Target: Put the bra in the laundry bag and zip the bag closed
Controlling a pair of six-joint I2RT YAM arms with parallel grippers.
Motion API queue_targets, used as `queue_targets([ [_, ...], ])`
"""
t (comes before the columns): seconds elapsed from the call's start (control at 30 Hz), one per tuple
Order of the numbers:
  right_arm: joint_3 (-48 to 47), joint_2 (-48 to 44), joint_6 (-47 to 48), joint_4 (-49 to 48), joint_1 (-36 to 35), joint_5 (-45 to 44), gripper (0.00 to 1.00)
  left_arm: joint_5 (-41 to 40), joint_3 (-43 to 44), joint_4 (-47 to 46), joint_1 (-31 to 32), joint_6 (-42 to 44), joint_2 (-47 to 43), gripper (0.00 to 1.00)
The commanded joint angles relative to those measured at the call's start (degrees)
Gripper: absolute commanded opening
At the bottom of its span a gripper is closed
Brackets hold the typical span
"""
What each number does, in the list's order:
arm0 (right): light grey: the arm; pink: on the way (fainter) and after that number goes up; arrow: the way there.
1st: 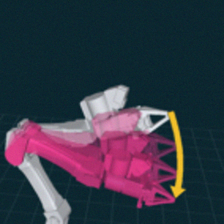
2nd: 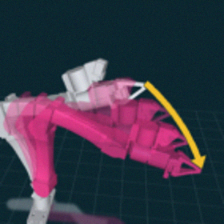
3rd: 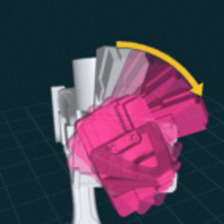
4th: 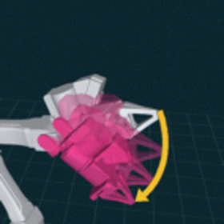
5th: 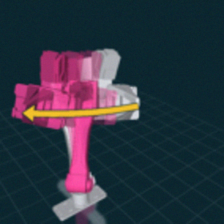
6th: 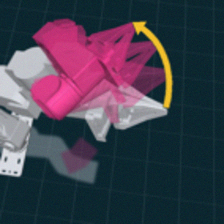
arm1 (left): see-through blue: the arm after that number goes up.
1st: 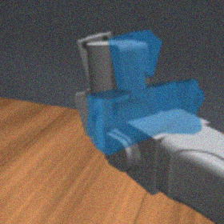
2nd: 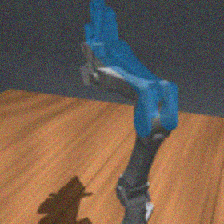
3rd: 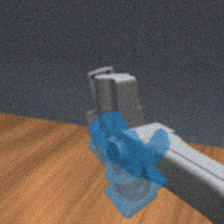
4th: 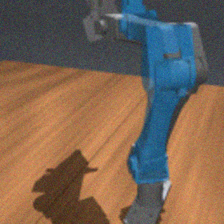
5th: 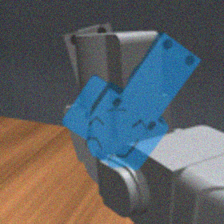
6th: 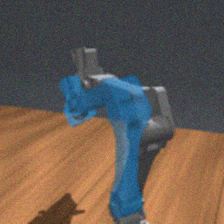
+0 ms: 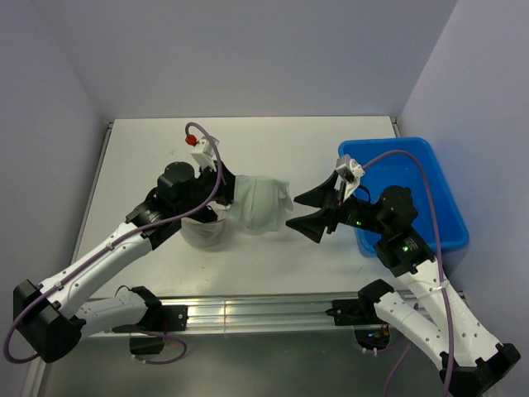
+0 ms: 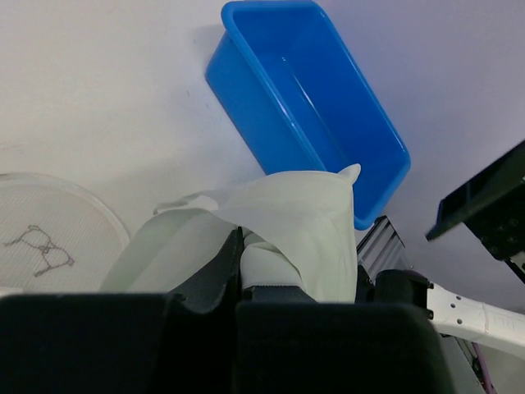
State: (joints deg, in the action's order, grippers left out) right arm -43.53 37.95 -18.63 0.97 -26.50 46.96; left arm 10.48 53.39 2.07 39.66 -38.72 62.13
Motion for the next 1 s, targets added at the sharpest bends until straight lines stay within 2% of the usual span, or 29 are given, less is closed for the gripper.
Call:
queue_targets([
  [0.0, -2.0, 1.2, -2.5, 0.4, -0.4, -11.5, 0.88, -2.1, 0.5, -1.0, 0.0, -1.0, -2.7, 0.00],
  [0.13, -4.7, 5.4, 0.6, 1.7, -0.4, -17.8, 0.91, 1.7, -2.5, -4.9, 0.0, -0.7, -4.6, 0.00],
  [0.2, -6.8, 9.3, 1.8, 2.5, -0.4, -18.3, 0.94, 4.0, -3.4, -5.9, 0.1, -0.2, -5.6, 0.00],
  [0.3, -9.1, 14.3, 2.0, 1.5, -0.6, -13.8, 0.95, 5.3, -5.2, -7.5, 0.2, 0.3, -7.0, 0.00],
  [0.33, -8.7, 15.2, 0.9, 0.6, -0.7, -8.7, 0.95, 5.2, -5.6, -7.9, 0.1, 0.4, -7.7, 0.00],
  [0.57, -1.6, 16.3, -3.1, -10.7, -5.9, 1.8, 0.96, 6.3, -6.3, -9.4, 0.2, 0.8, -7.9, 0.00],
  [0.77, 2.1, 16.4, -9.0, -20.0, -7.9, 3.6, 0.98, 7.4, -6.3, -10.8, 0.2, 0.8, -7.4, 0.00],
  [0.87, 1.8, 19.0, -9.3, -20.7, -9.1, 1.2, 0.95, 7.9, -6.5, -11.9, 0.3, 0.3, -7.5, 0.00],
  [0.97, 2.9, 20.2, -13.3, -26.3, -9.6, -0.4, 0.93, 7.4, -7.1, -12.7, 0.6, 0.3, -8.2, 0.00],
])
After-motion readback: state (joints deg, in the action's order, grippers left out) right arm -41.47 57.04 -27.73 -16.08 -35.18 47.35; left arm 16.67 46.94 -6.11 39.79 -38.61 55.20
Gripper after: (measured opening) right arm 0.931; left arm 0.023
